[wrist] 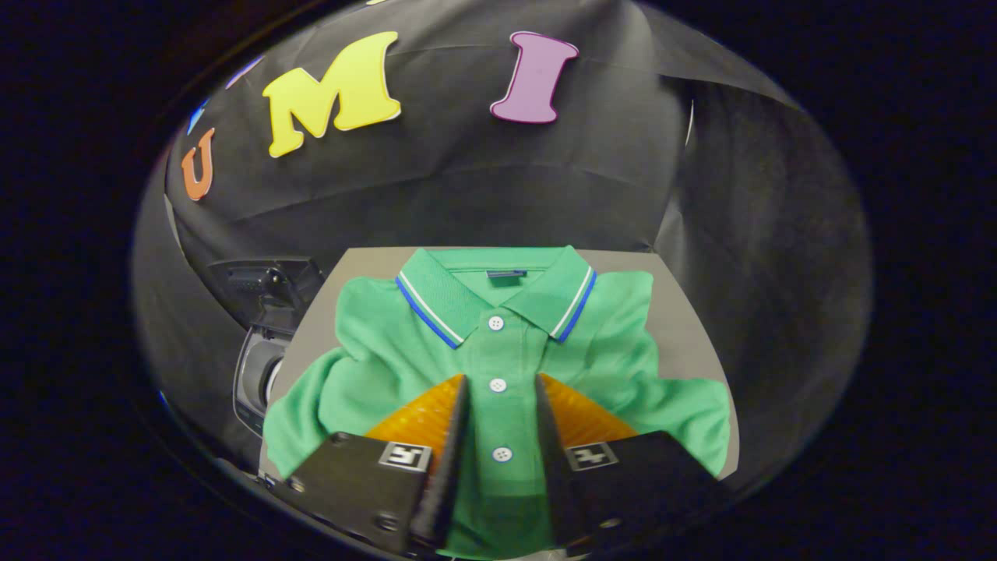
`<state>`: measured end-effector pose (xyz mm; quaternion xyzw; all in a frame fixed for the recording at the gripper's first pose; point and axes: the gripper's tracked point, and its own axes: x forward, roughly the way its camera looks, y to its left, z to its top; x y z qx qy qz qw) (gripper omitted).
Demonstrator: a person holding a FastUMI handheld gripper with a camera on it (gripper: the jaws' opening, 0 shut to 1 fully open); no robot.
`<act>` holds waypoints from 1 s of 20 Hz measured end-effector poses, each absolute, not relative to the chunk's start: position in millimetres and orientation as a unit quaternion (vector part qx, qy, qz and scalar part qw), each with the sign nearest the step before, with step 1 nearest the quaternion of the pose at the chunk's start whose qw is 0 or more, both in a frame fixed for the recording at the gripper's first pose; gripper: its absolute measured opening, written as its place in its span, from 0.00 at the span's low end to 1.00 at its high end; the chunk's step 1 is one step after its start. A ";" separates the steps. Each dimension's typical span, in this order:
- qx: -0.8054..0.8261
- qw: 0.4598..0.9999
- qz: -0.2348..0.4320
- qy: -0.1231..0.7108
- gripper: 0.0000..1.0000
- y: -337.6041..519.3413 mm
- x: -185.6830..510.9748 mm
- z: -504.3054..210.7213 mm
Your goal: Put the clothes into the washing machine and then close the washing machine lid.
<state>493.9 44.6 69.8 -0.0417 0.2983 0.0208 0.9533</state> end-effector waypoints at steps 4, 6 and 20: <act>-0.054 0.957 0.015 0.286 0.12 52.3 494.3 69.3; -0.046 0.958 0.014 0.283 0.07 51.3 495.0 70.5; 0.021 0.982 0.093 0.162 0.05 102.4 433.1 165.0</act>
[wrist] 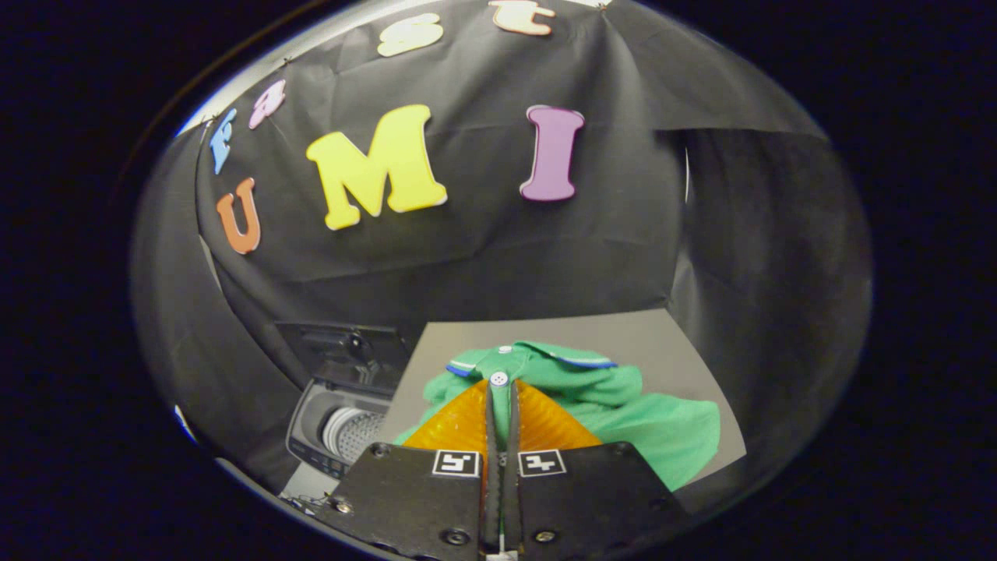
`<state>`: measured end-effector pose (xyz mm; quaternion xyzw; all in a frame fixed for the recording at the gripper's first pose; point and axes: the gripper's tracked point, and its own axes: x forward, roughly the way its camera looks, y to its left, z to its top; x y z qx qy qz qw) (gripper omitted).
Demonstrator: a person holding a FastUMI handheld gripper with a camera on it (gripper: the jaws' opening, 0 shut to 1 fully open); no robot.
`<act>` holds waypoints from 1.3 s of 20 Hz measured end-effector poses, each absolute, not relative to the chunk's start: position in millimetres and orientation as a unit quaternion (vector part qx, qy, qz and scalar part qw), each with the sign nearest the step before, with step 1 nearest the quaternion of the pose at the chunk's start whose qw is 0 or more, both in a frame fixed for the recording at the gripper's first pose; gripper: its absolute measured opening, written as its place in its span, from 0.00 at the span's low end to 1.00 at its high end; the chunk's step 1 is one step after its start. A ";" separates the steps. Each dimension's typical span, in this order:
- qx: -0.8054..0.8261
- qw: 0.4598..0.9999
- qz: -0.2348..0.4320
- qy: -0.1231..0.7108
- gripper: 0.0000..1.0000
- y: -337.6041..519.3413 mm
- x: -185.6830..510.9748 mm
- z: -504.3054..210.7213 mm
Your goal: Put the clothes into the washing machine and then close the washing machine lid.
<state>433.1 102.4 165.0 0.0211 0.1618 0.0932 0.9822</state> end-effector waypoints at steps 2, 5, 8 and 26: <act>0.029 0.984 0.104 0.141 0.05 114.4 421.5 184.2; 0.034 0.986 0.126 0.108 0.05 139.2 404.5 217.4; 0.033 0.985 0.150 0.079 0.05 172.4 384.5 248.9; 0.020 0.959 0.282 0.032 0.05 435.2 353.9 342.9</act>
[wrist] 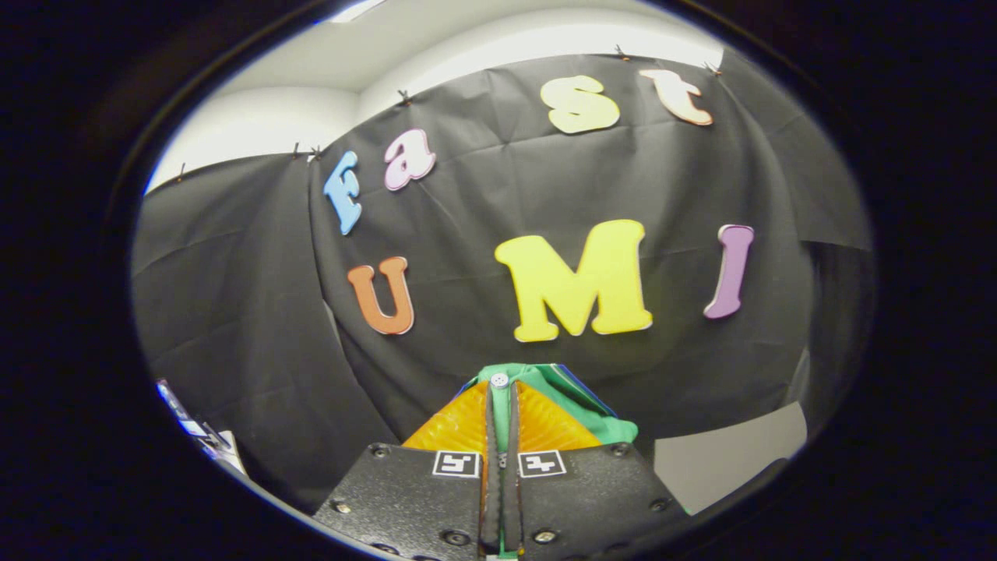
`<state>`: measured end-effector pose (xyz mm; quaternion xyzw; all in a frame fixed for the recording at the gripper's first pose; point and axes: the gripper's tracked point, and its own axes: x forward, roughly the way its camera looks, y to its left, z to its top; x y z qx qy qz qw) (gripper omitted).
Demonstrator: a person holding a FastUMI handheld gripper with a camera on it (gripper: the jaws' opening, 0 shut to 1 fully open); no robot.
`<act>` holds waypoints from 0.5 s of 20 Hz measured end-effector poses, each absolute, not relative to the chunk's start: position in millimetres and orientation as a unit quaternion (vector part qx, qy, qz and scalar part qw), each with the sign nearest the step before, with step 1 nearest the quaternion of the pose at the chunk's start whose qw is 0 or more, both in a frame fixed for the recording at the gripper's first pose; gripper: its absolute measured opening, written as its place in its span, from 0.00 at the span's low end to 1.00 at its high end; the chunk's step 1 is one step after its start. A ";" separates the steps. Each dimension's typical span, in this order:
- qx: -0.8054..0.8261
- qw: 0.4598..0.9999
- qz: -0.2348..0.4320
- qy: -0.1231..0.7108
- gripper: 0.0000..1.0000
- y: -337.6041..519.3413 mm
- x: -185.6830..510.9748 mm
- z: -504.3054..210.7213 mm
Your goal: Put the clothes into the washing machine and then close the washing machine lid.
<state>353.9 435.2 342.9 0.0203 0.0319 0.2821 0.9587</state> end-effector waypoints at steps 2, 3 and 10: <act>0.011 0.957 0.290 0.032 0.05 457.4 362.2 340.9; 0.008 0.956 0.290 0.033 0.05 465.3 366.7 337.1; -0.015 0.953 0.296 0.060 0.05 499.0 410.1 281.2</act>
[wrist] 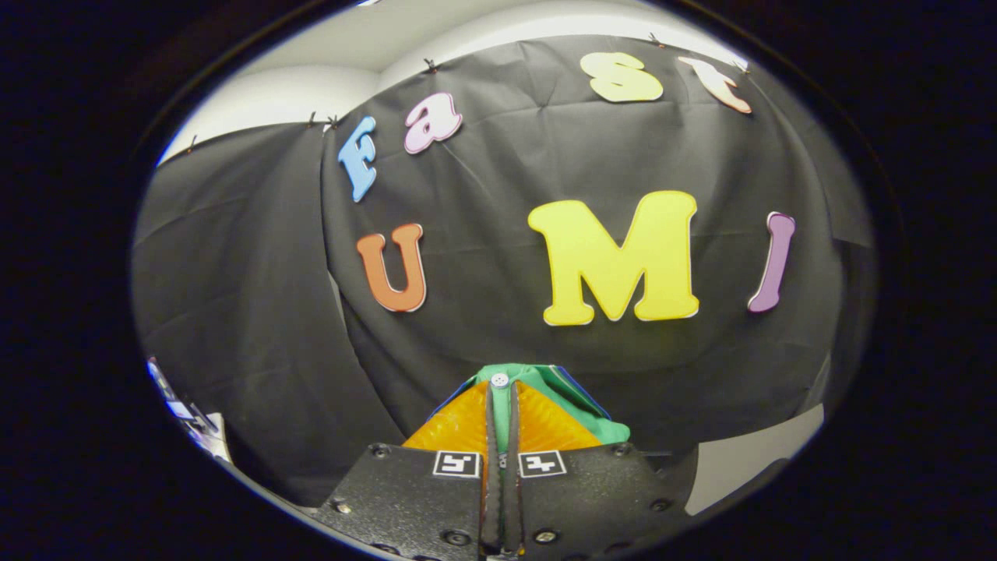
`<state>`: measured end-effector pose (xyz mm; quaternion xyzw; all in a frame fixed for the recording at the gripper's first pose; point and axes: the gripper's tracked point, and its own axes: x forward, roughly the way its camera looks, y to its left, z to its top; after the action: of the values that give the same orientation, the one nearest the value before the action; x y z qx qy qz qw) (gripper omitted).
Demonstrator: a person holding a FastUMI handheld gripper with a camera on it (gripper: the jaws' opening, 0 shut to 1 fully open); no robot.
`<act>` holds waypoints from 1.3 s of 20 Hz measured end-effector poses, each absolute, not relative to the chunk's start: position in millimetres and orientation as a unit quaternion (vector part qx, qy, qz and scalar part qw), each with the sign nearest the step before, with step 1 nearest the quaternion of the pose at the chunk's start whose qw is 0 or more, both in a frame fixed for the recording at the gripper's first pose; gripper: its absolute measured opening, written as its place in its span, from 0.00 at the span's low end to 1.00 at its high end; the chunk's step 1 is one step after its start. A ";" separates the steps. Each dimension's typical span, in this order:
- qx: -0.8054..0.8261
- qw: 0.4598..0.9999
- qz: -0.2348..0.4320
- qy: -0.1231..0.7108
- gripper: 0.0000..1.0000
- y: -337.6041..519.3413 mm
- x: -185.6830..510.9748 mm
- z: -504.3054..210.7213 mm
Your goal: Put the clothes into the washing machine and then close the washing machine lid.
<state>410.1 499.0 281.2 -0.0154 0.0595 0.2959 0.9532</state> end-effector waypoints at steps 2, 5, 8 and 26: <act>-0.018 0.951 0.297 0.080 0.05 504.8 421.3 251.6; -0.027 0.950 0.289 0.116 0.05 505.8 435.8 200.7; -0.031 0.945 0.283 0.162 0.05 502.5 447.3 142.1; -0.022 0.895 0.158 0.417 0.05 437.7 459.4 -95.7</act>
<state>459.4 437.7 -95.7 -0.0221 0.4170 0.1584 0.8947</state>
